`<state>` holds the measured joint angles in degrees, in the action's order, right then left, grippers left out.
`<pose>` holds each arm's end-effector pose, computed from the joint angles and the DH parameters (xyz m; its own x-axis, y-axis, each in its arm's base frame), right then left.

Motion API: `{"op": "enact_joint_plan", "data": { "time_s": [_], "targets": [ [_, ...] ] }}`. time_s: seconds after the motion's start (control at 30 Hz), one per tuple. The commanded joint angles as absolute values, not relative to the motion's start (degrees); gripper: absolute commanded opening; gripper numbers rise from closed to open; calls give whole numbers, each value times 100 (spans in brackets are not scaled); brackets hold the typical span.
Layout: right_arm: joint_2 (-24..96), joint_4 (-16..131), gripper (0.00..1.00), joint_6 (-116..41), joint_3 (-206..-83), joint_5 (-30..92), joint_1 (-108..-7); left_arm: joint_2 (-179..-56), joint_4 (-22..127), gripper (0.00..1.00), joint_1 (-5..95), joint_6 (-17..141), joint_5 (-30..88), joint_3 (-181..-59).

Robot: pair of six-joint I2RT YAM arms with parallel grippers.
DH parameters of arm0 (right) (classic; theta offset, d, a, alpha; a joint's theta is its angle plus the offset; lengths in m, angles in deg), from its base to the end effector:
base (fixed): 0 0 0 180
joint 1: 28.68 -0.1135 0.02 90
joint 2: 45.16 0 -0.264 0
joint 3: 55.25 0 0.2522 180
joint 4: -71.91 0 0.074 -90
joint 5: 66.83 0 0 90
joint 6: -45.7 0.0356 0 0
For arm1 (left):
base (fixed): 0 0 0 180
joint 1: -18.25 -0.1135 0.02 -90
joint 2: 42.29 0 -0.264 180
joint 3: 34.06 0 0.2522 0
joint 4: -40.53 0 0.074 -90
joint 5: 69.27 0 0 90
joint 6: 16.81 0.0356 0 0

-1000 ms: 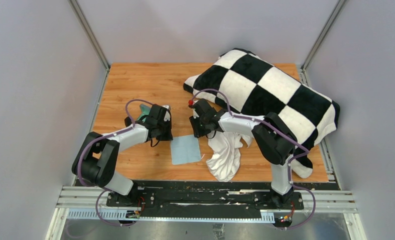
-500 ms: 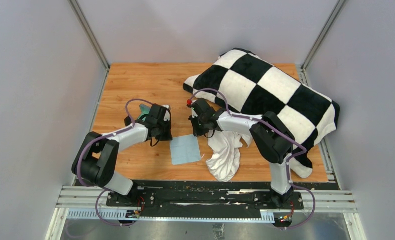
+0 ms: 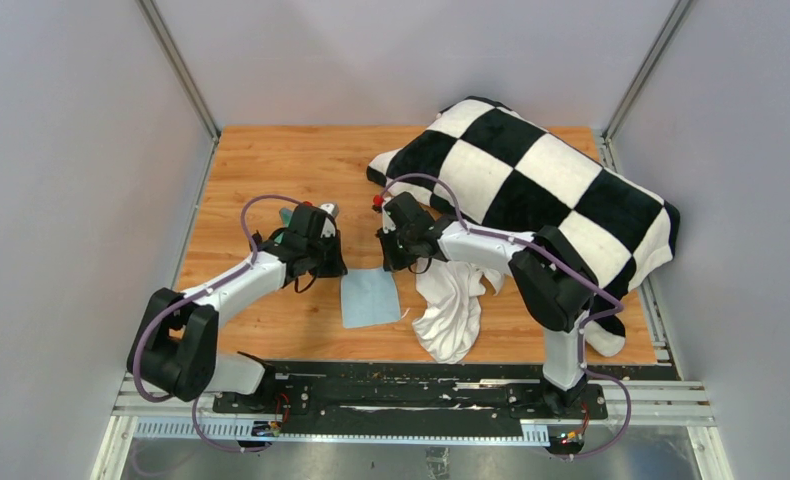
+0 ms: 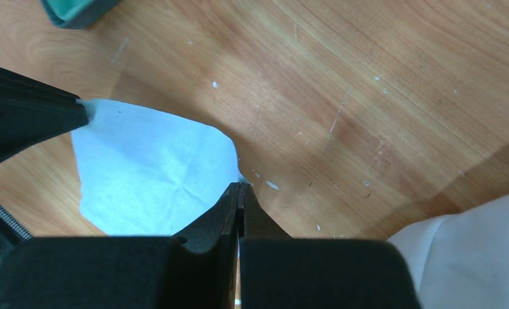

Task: Organize the sunglasses
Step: Fold the glasses cleaning cloth at the center of the board.

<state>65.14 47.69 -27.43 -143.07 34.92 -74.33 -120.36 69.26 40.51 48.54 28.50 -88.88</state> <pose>0.2879 0.3049 0.1855 -0.7184 -0.3284 -0.6133 -0.6158 0.7104 0.3409 0.2429 -0.1046 0.1862 -0.8513 -0.0981 -0.5154 0.1071 0.9292 -0.3537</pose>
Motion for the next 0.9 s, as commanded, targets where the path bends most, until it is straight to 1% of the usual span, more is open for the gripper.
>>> {"op": "enact_joint_plan", "data": {
  "time_s": [0.0,0.33,0.67,0.87],
  "targets": [
    [6155,4650,0,-2765,-14251,3692,-7458,-11835,6939,0,4022,4748,3168,-8728],
    [5709,4705,0,-2667,-13705,3703,-7552,-11433,6984,0,4031,4666,3243,-8355],
    [5541,4747,0,-2588,-13326,3732,-7734,-11060,6723,0,4063,4354,3485,-7696],
    [5454,4739,0,-2601,-13113,3723,-7797,-10963,6793,0,4241,4205,3406,-7492]
  ]
}}
